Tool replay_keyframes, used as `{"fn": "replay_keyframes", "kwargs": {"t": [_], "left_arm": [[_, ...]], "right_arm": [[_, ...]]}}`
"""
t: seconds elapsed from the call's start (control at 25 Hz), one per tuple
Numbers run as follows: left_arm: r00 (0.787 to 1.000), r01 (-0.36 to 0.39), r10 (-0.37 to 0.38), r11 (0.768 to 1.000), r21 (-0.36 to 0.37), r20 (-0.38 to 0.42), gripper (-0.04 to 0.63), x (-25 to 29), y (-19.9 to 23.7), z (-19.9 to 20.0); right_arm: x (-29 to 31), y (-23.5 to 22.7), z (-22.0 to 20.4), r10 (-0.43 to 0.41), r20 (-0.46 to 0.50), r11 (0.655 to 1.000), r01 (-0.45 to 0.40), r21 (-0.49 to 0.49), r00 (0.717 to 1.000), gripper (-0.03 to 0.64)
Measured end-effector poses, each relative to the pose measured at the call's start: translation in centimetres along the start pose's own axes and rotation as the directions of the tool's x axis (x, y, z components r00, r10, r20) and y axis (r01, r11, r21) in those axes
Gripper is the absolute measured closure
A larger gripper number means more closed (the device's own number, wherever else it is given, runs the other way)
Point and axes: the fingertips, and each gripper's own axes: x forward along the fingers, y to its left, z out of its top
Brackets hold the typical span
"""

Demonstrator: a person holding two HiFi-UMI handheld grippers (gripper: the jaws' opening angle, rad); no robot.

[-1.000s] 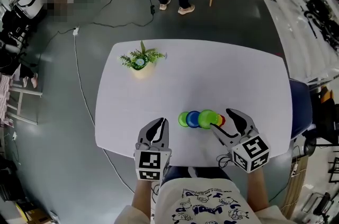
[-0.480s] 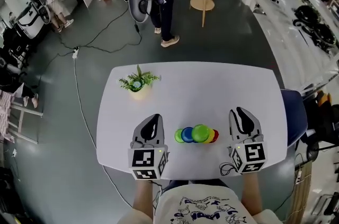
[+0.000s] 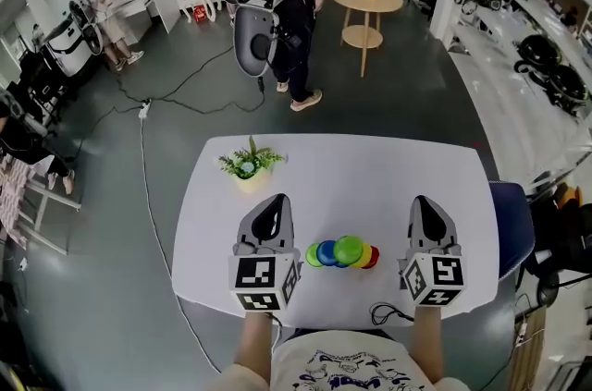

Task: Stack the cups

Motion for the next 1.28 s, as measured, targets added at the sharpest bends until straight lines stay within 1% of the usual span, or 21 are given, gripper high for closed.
{"fn": "replay_keyframes", "kwargs": {"t": [0.12,0.28,0.56,1.28], "left_arm": [[1.000,0.007,-0.007,1.000,0.001,0.012,0.581,-0.4,-0.2,0.6],[1.000,0.022,-0.022,1.000,-0.004,0.015,0.581,-0.9,-0.4,0.4],[1.000,0.024,-0.024,0.999,-0.022,0.018,0.581,-0.8,0.0,-0.1],[1.000,0.029,-0.029,0.999,-0.018,0.000,0.581,0.2,-0.1,-0.3]], "right_arm": [[-0.4,0.3,0.9,-0.015,0.024,1.000,0.014,0.022,1.000,0.606],[-0.9,1.1,0.8,-0.012,0.025,0.999,0.011,0.031,1.000,0.606],[-0.7,2.2,0.4,0.015,0.011,1.000,-0.015,0.005,1.000,0.606],[0.6,1.8,0.0,0.021,-0.016,1.000,-0.021,-0.001,1.000,0.606]]}}
